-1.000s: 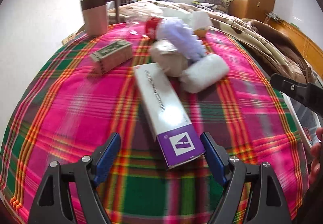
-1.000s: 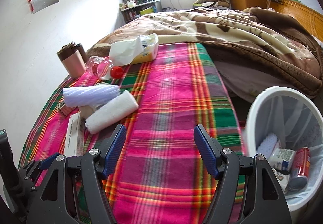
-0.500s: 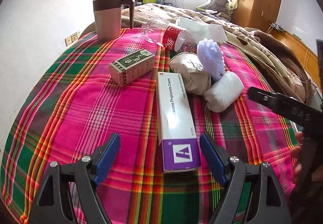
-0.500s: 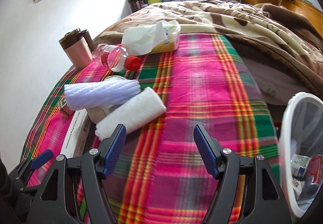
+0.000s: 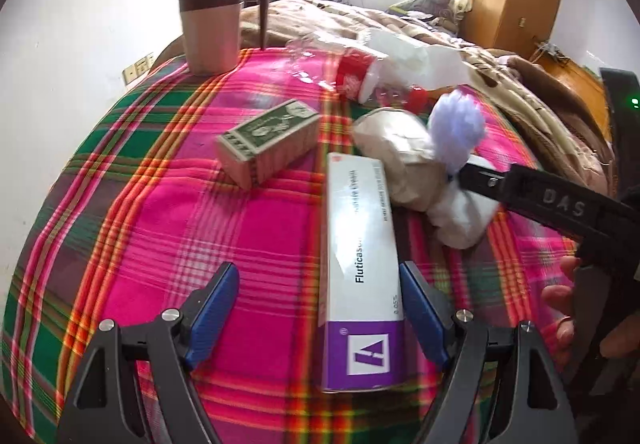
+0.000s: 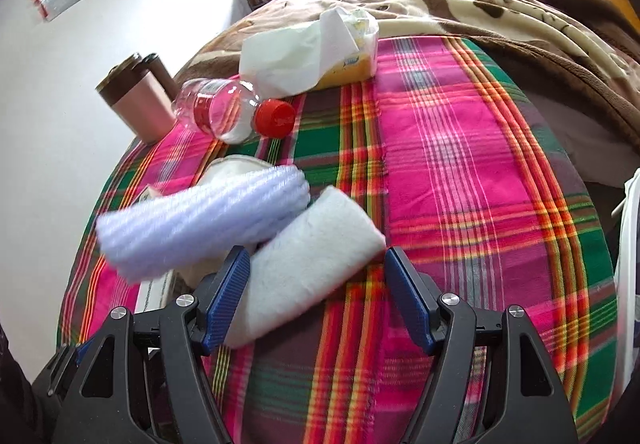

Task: Collect trash
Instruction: 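Grasp the purple-and-white Fluticasone cream box with the left tool while the right tool grasps the white paper roll, then carry the cream box with the left tool while the right tool carries the paper roll over the wastebasket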

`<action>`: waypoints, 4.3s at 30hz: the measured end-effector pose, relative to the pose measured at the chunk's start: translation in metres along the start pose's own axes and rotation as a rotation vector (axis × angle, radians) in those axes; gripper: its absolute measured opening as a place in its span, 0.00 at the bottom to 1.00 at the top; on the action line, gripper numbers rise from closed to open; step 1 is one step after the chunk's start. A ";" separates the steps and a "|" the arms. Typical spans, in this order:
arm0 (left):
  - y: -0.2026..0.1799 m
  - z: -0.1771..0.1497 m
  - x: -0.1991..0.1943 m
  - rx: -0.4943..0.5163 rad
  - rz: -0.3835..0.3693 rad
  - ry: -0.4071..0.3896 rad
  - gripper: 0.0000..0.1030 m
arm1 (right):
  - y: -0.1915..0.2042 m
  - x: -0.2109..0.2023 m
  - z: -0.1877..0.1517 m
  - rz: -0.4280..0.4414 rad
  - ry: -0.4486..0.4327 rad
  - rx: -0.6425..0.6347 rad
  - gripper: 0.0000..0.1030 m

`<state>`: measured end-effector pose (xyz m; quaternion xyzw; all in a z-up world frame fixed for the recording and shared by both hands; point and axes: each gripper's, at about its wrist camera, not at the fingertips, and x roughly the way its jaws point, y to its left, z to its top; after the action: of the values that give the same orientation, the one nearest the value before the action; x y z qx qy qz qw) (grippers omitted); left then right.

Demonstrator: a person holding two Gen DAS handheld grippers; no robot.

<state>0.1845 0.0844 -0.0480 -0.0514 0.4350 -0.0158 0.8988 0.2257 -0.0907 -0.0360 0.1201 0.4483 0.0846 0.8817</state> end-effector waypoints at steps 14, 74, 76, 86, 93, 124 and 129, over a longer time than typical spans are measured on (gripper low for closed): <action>0.004 0.009 0.007 0.019 0.013 0.011 0.80 | 0.021 0.006 -0.004 -0.150 0.023 -0.116 0.79; -0.048 -0.001 -0.066 0.097 -0.103 -0.131 0.38 | -0.027 -0.087 -0.038 -0.073 -0.179 -0.040 0.23; -0.055 -0.001 -0.070 0.107 -0.111 -0.141 0.38 | -0.031 -0.094 -0.039 -0.078 -0.191 -0.037 0.23; -0.098 -0.005 -0.090 0.174 -0.164 -0.180 0.38 | -0.057 -0.124 -0.044 -0.096 -0.243 -0.004 0.23; -0.130 -0.008 -0.098 0.222 -0.205 -0.195 0.38 | -0.080 -0.138 -0.049 -0.122 -0.263 0.036 0.23; -0.270 -0.009 -0.079 0.393 -0.398 -0.147 0.38 | -0.195 -0.183 -0.059 -0.281 -0.291 0.214 0.23; -0.290 -0.012 -0.072 0.418 -0.417 -0.127 0.38 | -0.207 -0.178 -0.058 -0.297 -0.262 0.225 0.23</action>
<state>0.1350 -0.1991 0.0316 0.0456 0.3455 -0.2862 0.8926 0.0835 -0.3268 0.0088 0.1605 0.3492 -0.1130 0.9163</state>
